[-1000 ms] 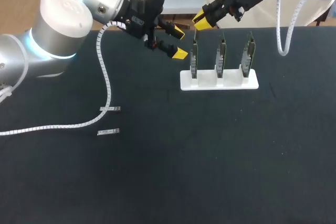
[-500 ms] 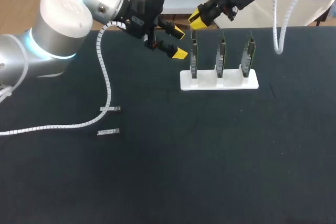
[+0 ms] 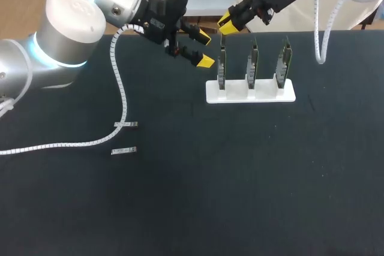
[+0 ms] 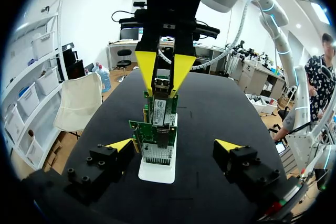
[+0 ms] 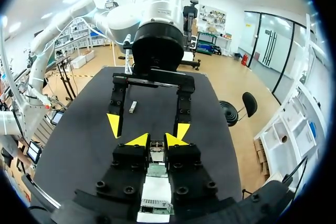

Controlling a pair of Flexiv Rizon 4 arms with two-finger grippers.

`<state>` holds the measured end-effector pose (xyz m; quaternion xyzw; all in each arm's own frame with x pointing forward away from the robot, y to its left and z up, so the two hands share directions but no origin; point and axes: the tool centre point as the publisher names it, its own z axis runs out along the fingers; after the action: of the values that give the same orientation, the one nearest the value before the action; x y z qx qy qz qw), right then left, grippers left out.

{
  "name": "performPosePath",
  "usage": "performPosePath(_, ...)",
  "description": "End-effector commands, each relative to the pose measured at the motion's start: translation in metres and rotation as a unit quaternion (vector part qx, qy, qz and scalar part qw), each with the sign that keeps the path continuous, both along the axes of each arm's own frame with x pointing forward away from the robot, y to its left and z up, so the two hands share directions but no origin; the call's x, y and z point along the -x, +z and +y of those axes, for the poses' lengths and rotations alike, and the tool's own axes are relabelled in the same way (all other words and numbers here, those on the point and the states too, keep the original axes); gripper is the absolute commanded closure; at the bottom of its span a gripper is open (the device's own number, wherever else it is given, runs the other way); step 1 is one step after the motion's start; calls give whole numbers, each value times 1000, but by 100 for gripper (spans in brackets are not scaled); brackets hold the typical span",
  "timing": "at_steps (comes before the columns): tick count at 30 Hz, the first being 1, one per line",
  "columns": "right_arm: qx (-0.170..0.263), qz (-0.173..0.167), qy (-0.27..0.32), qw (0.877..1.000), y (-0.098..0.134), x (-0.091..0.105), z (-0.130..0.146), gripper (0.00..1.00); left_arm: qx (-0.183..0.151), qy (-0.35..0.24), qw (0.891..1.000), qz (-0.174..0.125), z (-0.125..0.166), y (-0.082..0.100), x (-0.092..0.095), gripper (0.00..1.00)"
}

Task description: Pick up the optical module with the left hand, and insert it into the network port with the right hand.

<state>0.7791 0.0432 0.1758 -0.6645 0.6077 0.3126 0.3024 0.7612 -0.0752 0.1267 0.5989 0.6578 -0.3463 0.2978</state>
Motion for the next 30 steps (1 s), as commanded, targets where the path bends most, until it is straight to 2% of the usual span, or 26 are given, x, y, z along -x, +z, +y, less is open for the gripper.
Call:
performPosePath(1, -1, -1, 0, 1000, 0, 3, -3, 100, -2, -2, 1000, 2, -1, 0, -2, 0)
performPosePath(30, 2, -4, -1, 1000, -3, 6, 0, 100, -2, -2, 1000, 2, -1, 0, -2, 0)
